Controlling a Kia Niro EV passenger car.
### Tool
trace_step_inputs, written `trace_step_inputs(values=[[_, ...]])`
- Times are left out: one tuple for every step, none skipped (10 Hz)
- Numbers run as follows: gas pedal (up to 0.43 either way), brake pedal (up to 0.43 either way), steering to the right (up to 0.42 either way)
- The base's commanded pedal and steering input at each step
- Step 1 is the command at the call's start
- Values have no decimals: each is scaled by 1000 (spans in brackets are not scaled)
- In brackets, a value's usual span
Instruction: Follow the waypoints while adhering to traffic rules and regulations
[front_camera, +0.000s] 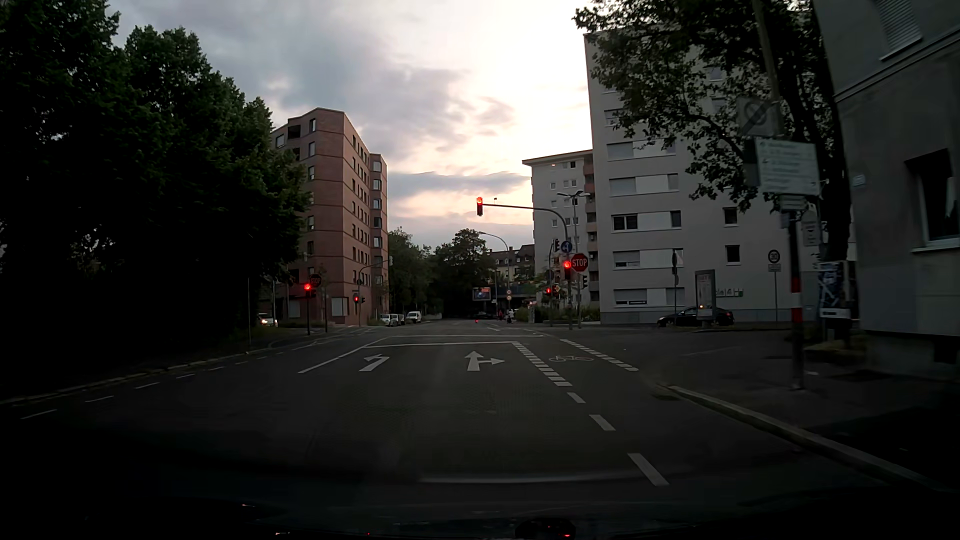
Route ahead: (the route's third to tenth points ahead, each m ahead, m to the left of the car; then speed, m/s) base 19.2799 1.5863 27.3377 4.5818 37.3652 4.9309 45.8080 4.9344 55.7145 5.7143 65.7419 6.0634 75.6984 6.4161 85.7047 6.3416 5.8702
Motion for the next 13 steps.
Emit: trace_step_inputs(values=[[0,79,-22],[0,110,-23],[0,122,-22],[0,128,-23],[0,128,-22],[0,134,-22],[0,140,-23],[0,146,-23],[0,140,-23],[0,146,-23],[0,146,-23],[0,146,-23],[0,146,-20]])
